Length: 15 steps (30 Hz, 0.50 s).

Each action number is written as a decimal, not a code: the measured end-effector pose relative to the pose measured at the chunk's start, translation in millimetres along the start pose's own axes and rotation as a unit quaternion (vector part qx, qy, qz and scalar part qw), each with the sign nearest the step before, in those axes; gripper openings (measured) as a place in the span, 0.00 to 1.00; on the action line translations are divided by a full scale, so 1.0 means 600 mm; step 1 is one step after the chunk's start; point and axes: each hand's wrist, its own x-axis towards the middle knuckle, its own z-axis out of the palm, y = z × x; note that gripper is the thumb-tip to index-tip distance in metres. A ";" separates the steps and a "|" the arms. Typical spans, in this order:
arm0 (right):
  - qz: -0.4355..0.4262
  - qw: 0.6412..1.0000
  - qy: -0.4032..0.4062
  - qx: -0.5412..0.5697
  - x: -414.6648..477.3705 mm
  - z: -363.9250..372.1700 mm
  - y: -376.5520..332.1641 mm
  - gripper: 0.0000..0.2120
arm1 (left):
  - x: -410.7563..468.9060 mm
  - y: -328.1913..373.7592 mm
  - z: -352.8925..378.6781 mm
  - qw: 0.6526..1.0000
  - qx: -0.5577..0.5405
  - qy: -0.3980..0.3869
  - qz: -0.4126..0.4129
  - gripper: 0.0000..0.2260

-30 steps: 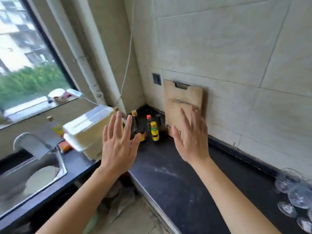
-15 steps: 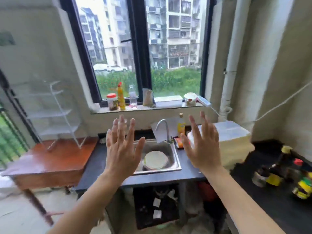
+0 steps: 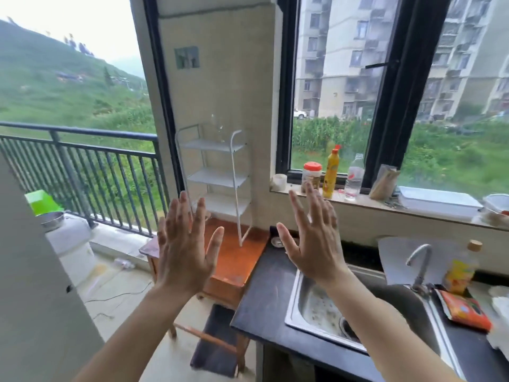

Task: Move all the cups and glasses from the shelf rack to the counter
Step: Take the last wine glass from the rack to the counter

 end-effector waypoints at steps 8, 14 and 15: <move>0.000 0.999 -0.001 0.046 0.199 0.223 -0.019 0.35 | 0.208 -0.159 0.097 1.000 0.013 -0.007 -0.017 0.33; 0.028 0.996 0.011 0.079 0.390 0.335 -0.019 0.34 | 0.391 -0.260 0.143 1.000 0.006 -0.009 0.006 0.34; 0.032 0.996 0.010 0.081 0.418 0.352 -0.023 0.33 | 0.412 -0.279 0.151 1.000 0.007 -0.012 0.003 0.33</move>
